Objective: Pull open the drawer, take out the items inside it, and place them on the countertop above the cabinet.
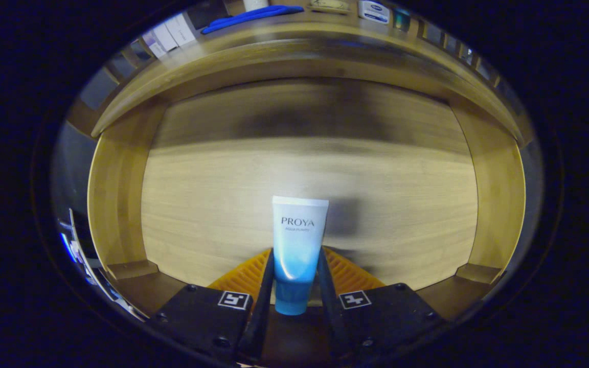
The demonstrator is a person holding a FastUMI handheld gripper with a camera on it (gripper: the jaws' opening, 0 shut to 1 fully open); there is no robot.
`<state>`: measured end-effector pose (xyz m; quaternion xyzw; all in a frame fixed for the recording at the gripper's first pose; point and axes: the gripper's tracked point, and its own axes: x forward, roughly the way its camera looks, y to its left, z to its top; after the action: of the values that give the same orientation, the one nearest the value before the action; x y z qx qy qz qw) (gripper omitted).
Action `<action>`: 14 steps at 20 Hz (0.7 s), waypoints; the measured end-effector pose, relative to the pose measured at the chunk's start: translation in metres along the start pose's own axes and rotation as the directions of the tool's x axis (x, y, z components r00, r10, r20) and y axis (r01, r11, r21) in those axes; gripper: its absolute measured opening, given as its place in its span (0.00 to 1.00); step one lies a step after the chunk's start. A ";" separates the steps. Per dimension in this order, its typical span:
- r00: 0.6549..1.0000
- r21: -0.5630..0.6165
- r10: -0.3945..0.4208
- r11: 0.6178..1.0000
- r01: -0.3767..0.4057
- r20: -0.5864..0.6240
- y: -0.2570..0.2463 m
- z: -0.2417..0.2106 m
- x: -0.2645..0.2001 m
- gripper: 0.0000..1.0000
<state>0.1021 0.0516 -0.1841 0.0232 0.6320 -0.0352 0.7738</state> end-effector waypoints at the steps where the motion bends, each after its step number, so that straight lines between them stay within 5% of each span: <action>1: 1.000 0.002 0.011 1.000 -0.011 0.004 0.001 0.000 -0.002 0.49; 14: 0.984 -0.052 0.079 0.996 -0.071 0.158 0.004 0.030 -0.096 0.45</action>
<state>0.1124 0.0553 -0.0838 0.0262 0.5672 0.0068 0.8231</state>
